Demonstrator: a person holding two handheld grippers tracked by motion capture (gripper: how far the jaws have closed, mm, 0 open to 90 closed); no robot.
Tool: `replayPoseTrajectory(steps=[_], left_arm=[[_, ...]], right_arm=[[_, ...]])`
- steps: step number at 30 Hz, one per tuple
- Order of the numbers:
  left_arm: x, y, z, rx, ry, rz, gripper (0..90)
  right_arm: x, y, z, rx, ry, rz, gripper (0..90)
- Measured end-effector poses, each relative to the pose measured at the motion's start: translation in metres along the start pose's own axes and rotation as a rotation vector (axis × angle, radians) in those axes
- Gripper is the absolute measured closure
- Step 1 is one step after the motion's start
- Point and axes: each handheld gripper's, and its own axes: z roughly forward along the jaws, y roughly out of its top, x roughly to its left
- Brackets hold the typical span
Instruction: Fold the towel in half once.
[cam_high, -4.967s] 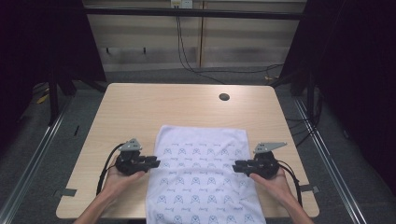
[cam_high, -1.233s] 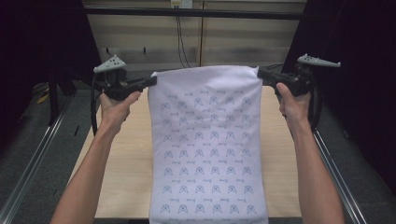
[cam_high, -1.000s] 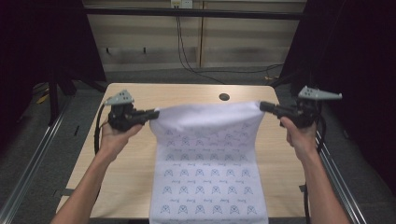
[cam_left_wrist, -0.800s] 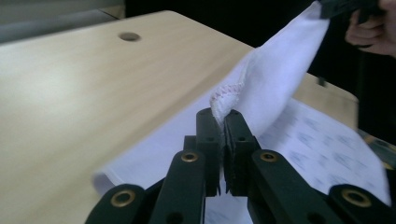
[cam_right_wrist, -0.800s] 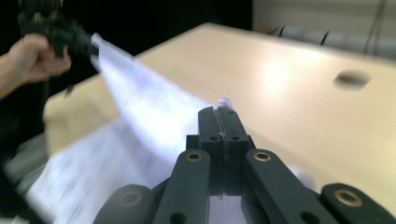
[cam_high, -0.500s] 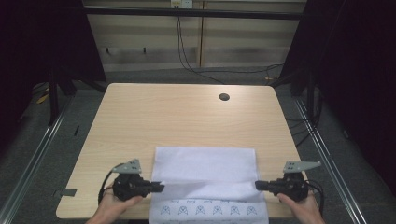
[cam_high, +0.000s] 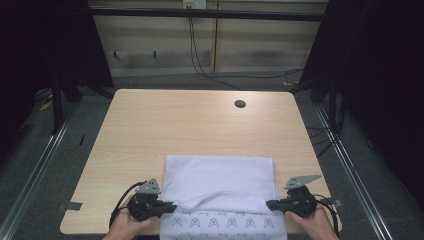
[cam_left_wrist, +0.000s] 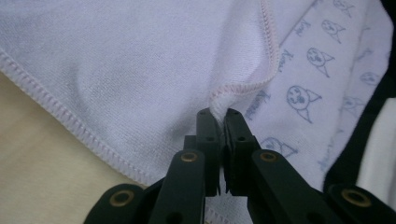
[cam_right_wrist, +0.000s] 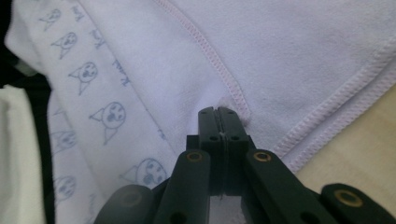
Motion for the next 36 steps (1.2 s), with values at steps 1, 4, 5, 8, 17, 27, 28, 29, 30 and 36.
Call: replayPoseTrajectory(steps=[1, 4, 5, 8, 17, 27, 28, 29, 30, 36], left_arm=[[0.006, 0.002, 0.0, -0.009, 0.015, -0.011, 86.7], [0.024, 0.009, 0.002, -0.031, 0.053, -0.026, 86.9], [0.029, 0.013, 0.003, -0.031, 0.068, -0.013, 86.9], [0.048, 0.026, 0.008, -0.042, 0.119, -0.015, 87.0], [0.105, 0.06, 0.023, -0.089, 0.255, -0.027, 86.9], [0.155, 0.099, 0.04, -0.096, 0.345, -0.061, 86.8], [0.158, 0.1, 0.041, -0.105, 0.349, -0.07, 86.7], [0.162, 0.101, 0.041, -0.112, 0.352, -0.079, 86.7], [0.164, 0.1, 0.043, -0.138, 0.354, -0.104, 86.7], [0.162, 0.104, 0.029, -0.127, 0.332, -0.123, 86.4]], right_arm=[[-0.002, 0.003, 0.002, -0.004, -0.009, 0.003, 90.0], [-0.011, 0.012, 0.008, -0.021, -0.029, 0.024, 90.0], [-0.014, 0.016, 0.011, -0.029, -0.041, 0.026, 90.0], [-0.027, 0.032, 0.02, -0.04, -0.053, 0.033, 90.0], [-0.073, 0.093, 0.053, -0.049, -0.156, 0.037, 90.0], [-0.127, 0.139, 0.079, -0.139, -0.242, 0.183, 90.0], [-0.131, 0.14, 0.082, -0.163, -0.245, 0.205, 90.0], [-0.132, 0.142, 0.084, -0.179, -0.256, 0.218, 90.0], [-0.132, 0.144, 0.086, -0.188, -0.263, 0.225, 90.0], [-0.131, 0.147, 0.073, -0.222, -0.239, 0.167, 90.0]])
